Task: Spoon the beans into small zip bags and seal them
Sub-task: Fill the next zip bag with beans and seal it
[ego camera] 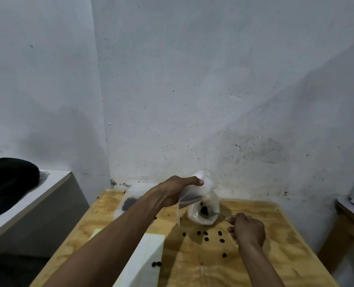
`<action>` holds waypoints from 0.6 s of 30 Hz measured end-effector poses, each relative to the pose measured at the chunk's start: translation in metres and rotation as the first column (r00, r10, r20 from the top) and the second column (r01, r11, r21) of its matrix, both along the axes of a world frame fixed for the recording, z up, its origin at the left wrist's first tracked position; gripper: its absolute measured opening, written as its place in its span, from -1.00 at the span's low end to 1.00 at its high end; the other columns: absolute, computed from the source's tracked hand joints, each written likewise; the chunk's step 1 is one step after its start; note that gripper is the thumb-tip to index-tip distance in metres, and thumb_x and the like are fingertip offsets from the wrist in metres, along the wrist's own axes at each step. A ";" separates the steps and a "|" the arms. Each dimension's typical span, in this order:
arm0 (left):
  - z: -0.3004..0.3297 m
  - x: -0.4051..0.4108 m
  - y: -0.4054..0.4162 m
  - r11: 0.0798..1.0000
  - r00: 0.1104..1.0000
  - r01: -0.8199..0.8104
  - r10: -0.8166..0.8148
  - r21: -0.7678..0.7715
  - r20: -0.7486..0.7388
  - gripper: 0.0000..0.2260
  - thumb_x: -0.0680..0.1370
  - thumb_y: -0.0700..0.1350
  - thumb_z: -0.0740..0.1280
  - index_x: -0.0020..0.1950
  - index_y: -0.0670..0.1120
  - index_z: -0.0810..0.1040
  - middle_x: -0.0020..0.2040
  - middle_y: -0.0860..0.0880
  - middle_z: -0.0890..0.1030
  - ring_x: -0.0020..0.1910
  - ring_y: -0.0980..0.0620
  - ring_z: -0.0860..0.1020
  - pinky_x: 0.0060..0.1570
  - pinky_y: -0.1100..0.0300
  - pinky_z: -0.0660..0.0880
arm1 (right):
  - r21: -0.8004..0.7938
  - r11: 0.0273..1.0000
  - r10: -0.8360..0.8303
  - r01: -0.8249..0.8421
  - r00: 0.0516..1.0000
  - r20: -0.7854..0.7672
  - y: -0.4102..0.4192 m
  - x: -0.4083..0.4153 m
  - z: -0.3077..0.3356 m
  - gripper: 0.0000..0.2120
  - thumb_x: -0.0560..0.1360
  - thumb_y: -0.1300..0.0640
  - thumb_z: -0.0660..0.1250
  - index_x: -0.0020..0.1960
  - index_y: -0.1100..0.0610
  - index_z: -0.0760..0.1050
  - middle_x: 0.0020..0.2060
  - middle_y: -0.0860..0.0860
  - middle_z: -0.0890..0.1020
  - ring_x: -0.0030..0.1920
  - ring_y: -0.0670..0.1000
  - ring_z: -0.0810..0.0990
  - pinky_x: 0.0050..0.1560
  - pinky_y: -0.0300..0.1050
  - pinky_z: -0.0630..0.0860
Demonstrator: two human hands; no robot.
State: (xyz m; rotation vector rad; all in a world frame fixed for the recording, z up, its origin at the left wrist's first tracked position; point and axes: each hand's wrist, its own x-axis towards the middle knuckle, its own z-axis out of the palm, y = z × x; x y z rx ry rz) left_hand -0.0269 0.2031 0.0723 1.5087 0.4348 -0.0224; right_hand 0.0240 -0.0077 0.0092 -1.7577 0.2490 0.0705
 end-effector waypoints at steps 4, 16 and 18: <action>-0.003 0.000 -0.003 0.984 0.999 -0.046 0.040 0.171 0.035 -0.63 0.32 0.04 0.62 -0.05 -0.18 0.67 0.00 -0.09 0.68 -0.03 -0.05 0.62 -0.03 0.16 0.51 | 0.056 0.998 0.030 -0.029 0.999 -0.017 0.000 -0.001 0.004 -0.70 0.60 0.25 0.24 -0.25 0.23 0.62 -0.29 0.13 0.71 -0.42 0.06 0.60 -0.38 -0.15 0.48; -0.023 -0.014 0.017 0.953 0.988 -0.153 0.148 0.261 0.037 -0.47 0.37 0.13 0.57 0.19 -0.16 0.58 0.12 -0.05 0.59 0.14 -0.09 0.56 0.16 0.03 0.48 | -0.004 0.997 0.076 -0.076 0.991 0.113 -0.028 0.007 0.032 -0.71 0.57 0.22 0.29 -0.26 0.28 0.65 -0.34 0.12 0.70 -0.46 0.09 0.58 -0.33 -0.08 0.51; -0.024 -0.017 0.017 0.947 0.996 -0.090 0.081 0.308 0.044 -0.50 0.36 0.13 0.57 0.16 -0.14 0.63 0.11 -0.05 0.66 0.13 -0.06 0.60 0.16 0.04 0.50 | -0.024 0.996 0.089 -0.086 0.984 0.154 -0.030 0.011 0.046 -0.69 0.57 0.20 0.28 -0.28 0.28 0.64 -0.34 0.13 0.70 -0.46 0.09 0.58 -0.37 -0.11 0.47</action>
